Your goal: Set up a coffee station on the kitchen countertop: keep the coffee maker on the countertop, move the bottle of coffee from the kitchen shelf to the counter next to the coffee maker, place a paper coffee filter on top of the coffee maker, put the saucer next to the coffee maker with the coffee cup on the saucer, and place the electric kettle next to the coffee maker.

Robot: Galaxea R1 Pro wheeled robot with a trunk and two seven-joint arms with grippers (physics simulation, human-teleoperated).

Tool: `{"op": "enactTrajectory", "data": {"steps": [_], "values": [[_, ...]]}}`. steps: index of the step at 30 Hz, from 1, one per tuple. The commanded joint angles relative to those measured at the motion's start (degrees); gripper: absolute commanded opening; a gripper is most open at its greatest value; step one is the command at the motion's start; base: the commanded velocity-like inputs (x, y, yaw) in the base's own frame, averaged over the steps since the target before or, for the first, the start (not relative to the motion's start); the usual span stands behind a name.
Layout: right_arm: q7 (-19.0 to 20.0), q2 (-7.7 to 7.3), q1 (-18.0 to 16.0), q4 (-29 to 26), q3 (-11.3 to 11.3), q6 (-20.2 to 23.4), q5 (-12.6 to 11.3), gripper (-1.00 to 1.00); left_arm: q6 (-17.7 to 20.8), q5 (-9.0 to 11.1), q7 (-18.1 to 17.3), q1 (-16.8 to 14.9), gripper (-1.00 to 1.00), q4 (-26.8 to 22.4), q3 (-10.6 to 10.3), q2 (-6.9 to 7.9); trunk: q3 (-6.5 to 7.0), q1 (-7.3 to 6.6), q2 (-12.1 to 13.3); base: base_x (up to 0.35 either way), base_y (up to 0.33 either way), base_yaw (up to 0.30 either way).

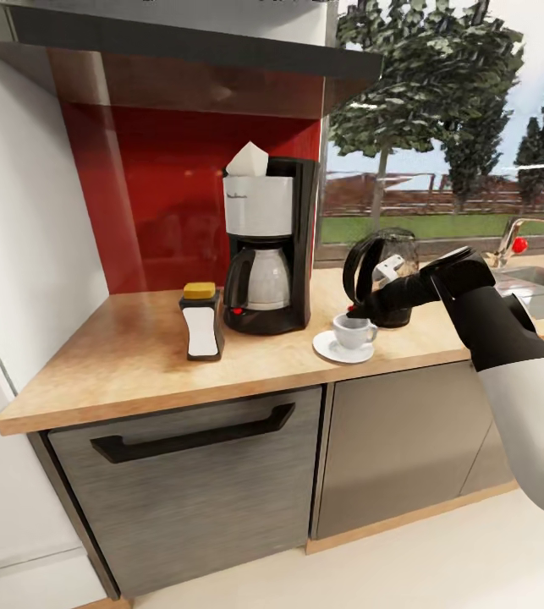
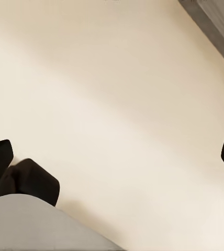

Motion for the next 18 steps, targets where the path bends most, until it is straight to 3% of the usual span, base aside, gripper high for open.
{"op": "enactTrajectory", "data": {"steps": [1, 7, 11, 15, 18], "values": [[0.6, -0.05, -0.1, -0.1, 0.1, 0.2, 0.6, 1.0, -0.2, -0.4, -0.2, 0.0, 1.0, 0.1, 0.4, 0.0, 0.12, -0.23, 0.4, 0.0, 0.0, 0.0], [0.8, -0.35, -0.1, -0.2, -0.2, 0.1, 0.4, 1.0, -0.2, -0.4, -0.2, 0.0, 1.0, 0.1, 0.4, -0.01, 1.2, -1.55, 2.8, 0.0, 0.0, 0.0], [2.4, -0.78, -0.1, -0.3, -2.9, 0.1, 0.2, 1.0, -0.2, -0.4, -0.2, 0.0, 1.0, 0.1, 0.4, -0.02, 1.2, -1.55, 2.8, 0.0, 0.0, 0.0], [8.5, -3.3, -0.1, -0.8, -5.6, 0.0, 0.2, 1.0, -0.2, -0.4, -0.2, 0.0, 1.0, 0.1, 0.4, -0.03, 1.2, -1.55, 2.8, 0.0, 0.0, 0.0], [11.8, -4.2, -0.1, -1.5, -6.9, 0.0, 0.2, 1.0, -0.2, -0.4, -0.2, 0.0, 1.0, 0.1, 0.4, -0.03, 1.2, -1.55, 2.8, -0.052, 0.0, 0.0]]}}
